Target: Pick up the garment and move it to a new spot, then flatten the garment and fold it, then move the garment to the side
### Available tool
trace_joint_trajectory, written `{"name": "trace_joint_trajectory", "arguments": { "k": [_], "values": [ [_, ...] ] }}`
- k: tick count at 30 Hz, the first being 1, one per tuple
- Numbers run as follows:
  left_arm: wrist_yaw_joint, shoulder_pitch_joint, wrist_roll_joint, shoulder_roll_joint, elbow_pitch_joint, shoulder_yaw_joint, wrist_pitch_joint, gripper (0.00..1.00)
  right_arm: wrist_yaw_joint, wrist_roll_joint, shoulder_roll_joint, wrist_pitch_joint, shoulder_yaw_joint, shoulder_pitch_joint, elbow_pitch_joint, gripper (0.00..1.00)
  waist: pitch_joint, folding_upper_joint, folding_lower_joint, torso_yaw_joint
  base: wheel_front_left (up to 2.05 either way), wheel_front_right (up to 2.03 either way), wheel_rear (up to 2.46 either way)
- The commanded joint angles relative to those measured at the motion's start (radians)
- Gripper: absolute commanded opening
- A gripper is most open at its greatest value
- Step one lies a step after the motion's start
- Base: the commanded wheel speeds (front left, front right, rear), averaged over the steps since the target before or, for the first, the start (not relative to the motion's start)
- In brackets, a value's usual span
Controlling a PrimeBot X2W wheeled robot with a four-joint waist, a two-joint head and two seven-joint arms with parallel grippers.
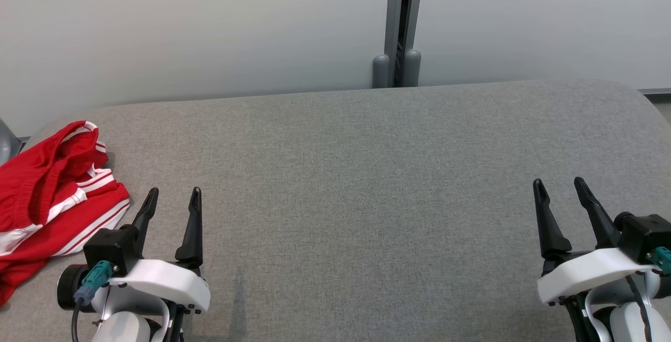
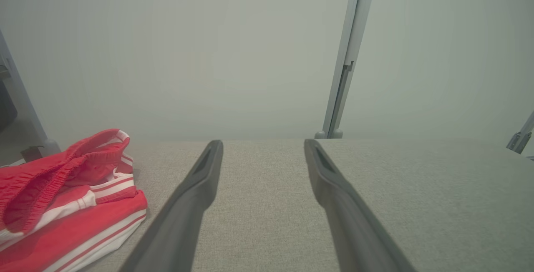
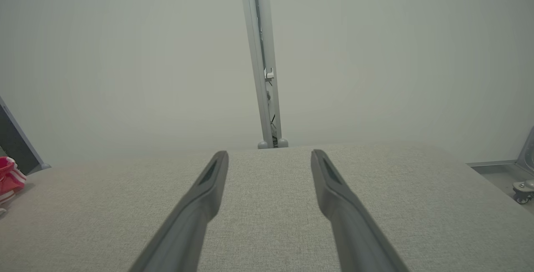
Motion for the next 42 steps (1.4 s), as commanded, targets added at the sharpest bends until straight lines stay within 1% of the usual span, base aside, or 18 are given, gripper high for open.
{"name": "trace_joint_trajectory", "arguments": {
  "k": [1, 7, 10, 16, 23, 30, 32, 36, 42],
  "values": [
    [0.007, 0.002, 0.015, 0.004, -0.006, 0.004, -0.003, 1.0, 0.002, -0.024, -0.002, -0.01, 0.0, 0.004, -0.012, 1.0, -0.001, 0.0, 0.0, 0.0, 0.0, 0.0, 0.0],
    [0.0, 0.007, 0.016, -0.001, -0.003, 0.009, 0.014, 1.0, 0.002, -0.035, 0.003, -0.012, -0.001, 0.019, -0.014, 1.0, -0.001, 0.0, -0.0001, 0.004, 0.0, 0.0, 0.0],
    [0.011, 0.014, 0.028, 0.0, -0.001, 0.013, 0.019, 1.0, 0.002, -0.044, 0.007, -0.012, -0.006, 0.024, -0.016, 1.0, -0.002, 0.0, -0.0001, 0.003, 0.0, 0.0, 0.0],
    [0.014, 0.02, 0.045, 0.003, -0.001, 0.011, 0.025, 1.0, 0.002, -0.06, 0.011, -0.015, -0.013, 0.036, -0.022, 1.0, -0.001, 0.0, -0.0001, 0.002, 0.0, 0.0, 0.0],
    [0.026, 0.023, 0.068, 0.006, -0.004, 0.011, 0.038, 1.0, 0.002, -0.093, 0.013, -0.021, -0.012, 0.047, -0.032, 1.0, -0.001, 0.0, -0.0001, 0.003, 0.0, 0.0, 0.0],
    [0.039, 0.027, 0.095, 0.006, -0.011, 0.009, 0.029, 1.0, 0.002, -0.119, 0.015, -0.026, -0.009, 0.059, -0.04, 1.0, 0.0, 0.0, -0.0001, 0.005, 0.0, 0.0, 0.0],
    [0.042, 0.025, 0.085, 0.002, -0.011, 0.009, 0.031, 1.0, 0.002, -0.109, 0.015, -0.024, -0.013, 0.059, -0.036, 1.0, 0.0, 0.0, -0.0001, 0.007, 0.0, 0.0, 0.0],
    [0.042, 0.02, 0.076, -0.001, -0.01, 0.01, 0.031, 1.0, 0.002, -0.099, 0.015, -0.021, -0.022, 0.061, -0.037, 1.0, 0.001, 0.0, -0.0001, 0.025, 0.0, 0.0, 0.0],
    [0.045, 0.007, 0.06, 0.002, -0.007, 0.018, 0.025, 1.0, 0.002, -0.08, 0.016, -0.023, -0.027, 0.055, -0.042, 1.0, 0.006, 0.0, -0.0001, 0.075, 0.0, 0.0, 0.0]
  ]
}}
